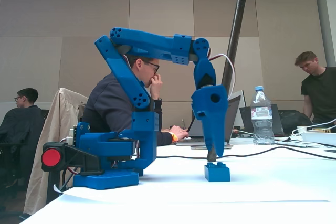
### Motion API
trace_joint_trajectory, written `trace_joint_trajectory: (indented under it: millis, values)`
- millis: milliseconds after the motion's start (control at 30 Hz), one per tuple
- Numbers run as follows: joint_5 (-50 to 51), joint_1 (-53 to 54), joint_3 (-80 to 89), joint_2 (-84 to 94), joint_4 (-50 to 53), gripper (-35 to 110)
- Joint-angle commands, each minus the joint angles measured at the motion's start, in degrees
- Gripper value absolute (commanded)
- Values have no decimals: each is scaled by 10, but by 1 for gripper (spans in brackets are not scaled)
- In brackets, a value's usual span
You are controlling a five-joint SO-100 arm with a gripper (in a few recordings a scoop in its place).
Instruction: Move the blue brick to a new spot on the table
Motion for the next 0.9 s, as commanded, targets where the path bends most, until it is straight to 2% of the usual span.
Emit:
trace_joint_trajectory:
  millis: [0,567,867]
  values:
    - [-4,-9,12,-3,-29,33]
    - [26,-27,37,-133,-117,31]
    - [28,-12,41,-154,-138,9]
